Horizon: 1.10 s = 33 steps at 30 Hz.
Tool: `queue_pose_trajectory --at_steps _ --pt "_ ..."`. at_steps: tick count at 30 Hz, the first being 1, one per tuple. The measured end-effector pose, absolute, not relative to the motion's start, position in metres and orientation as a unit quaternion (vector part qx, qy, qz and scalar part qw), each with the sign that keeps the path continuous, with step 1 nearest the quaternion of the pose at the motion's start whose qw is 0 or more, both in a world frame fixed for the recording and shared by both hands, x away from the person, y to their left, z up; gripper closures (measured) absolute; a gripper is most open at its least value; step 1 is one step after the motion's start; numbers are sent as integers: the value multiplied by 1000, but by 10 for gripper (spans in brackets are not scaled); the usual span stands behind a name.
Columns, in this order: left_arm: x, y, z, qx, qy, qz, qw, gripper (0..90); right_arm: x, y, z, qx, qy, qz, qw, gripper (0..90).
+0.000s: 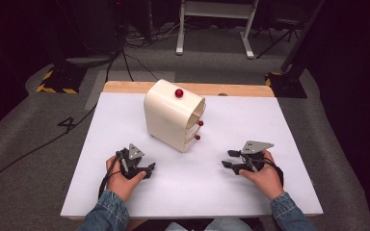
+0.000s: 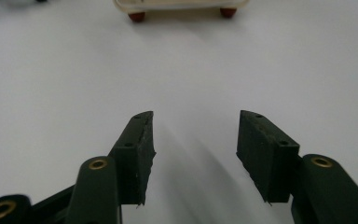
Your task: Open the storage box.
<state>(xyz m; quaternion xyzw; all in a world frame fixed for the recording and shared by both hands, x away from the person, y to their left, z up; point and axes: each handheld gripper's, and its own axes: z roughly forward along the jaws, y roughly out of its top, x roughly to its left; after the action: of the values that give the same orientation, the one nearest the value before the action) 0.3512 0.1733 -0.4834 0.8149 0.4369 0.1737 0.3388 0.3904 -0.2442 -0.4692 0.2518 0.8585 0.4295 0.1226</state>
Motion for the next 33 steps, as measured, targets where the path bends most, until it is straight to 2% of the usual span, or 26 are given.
queue_pose_trajectory --at_steps 13,33 --pt "352 173 -483 814 439 171 340 274 396 -228 -431 239 836 478 125 546" --pt "352 174 -483 814 438 170 341 270 445 -180 -459 220 832 497 114 641"
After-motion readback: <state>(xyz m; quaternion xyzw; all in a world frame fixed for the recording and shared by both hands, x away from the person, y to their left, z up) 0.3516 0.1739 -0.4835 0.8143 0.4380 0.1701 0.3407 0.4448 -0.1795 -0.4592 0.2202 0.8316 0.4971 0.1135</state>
